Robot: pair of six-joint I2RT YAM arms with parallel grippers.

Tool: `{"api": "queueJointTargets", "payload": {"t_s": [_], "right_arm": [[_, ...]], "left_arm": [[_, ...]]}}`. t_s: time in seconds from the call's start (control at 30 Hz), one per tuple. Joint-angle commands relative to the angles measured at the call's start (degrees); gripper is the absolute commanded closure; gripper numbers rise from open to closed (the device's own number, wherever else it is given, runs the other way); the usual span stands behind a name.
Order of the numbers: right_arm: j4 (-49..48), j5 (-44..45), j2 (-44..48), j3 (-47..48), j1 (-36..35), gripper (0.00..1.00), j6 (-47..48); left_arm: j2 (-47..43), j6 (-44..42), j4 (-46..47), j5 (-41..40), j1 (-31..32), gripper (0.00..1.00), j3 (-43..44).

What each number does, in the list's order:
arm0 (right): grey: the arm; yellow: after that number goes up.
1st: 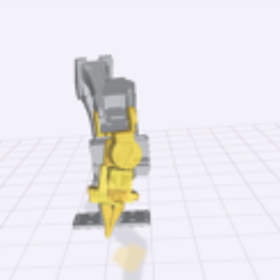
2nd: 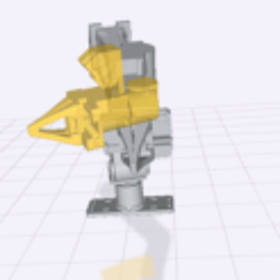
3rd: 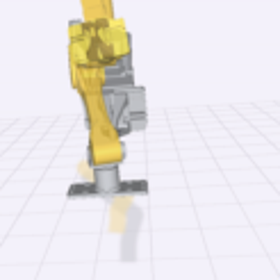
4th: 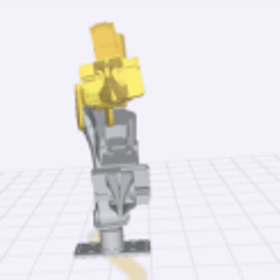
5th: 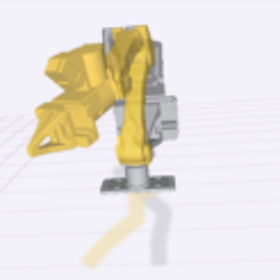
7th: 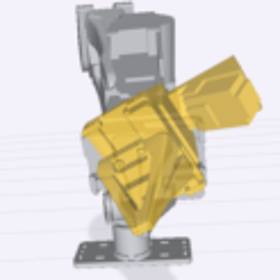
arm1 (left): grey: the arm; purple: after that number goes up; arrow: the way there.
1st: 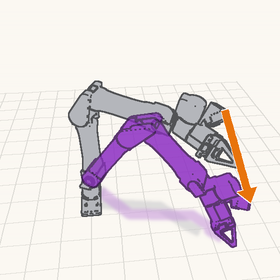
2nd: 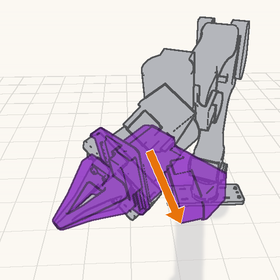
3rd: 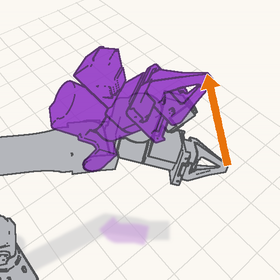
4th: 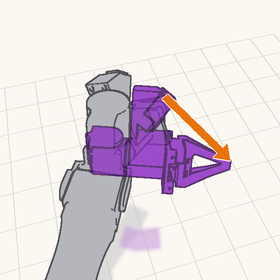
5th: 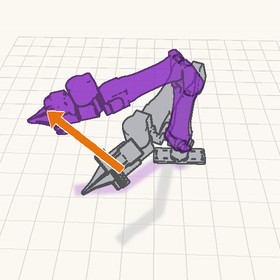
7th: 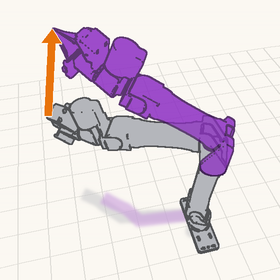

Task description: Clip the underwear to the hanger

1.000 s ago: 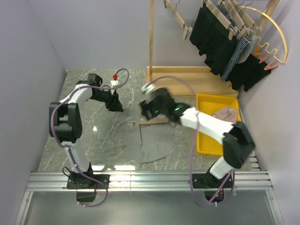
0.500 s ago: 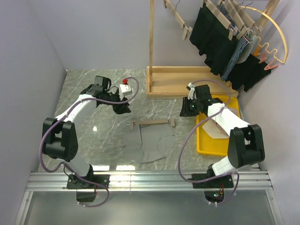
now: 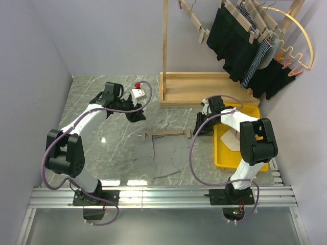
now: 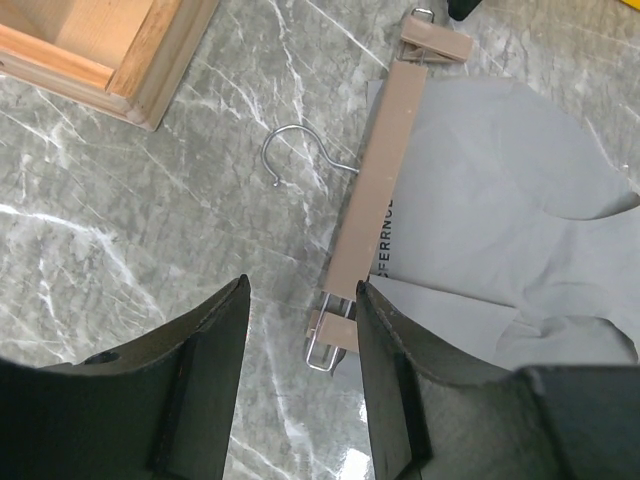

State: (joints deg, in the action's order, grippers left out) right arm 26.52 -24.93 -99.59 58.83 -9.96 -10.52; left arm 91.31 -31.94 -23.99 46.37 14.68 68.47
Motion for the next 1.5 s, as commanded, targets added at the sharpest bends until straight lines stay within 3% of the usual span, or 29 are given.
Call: {"api": "queueJointTargets", "payload": {"t_s": [0.0,1.0,1.47], "right_arm": [[-2.26,-2.84,-0.6,1.82,0.99,0.67,-1.95],[-8.77,-9.08,-6.05,1.73,2.93,0.7,-6.61],[-11.84,-11.9,-6.76,1.11,3.45,0.67,-8.55]], "left_arm": [[-2.71,2.24,1.75,0.12,0.35,0.48,1.05],[0.89,3.55,2.54,-1.02,1.14,0.48,2.81],[2.47,3.99,1.93,-1.19,1.49,0.48,4.04]]}}
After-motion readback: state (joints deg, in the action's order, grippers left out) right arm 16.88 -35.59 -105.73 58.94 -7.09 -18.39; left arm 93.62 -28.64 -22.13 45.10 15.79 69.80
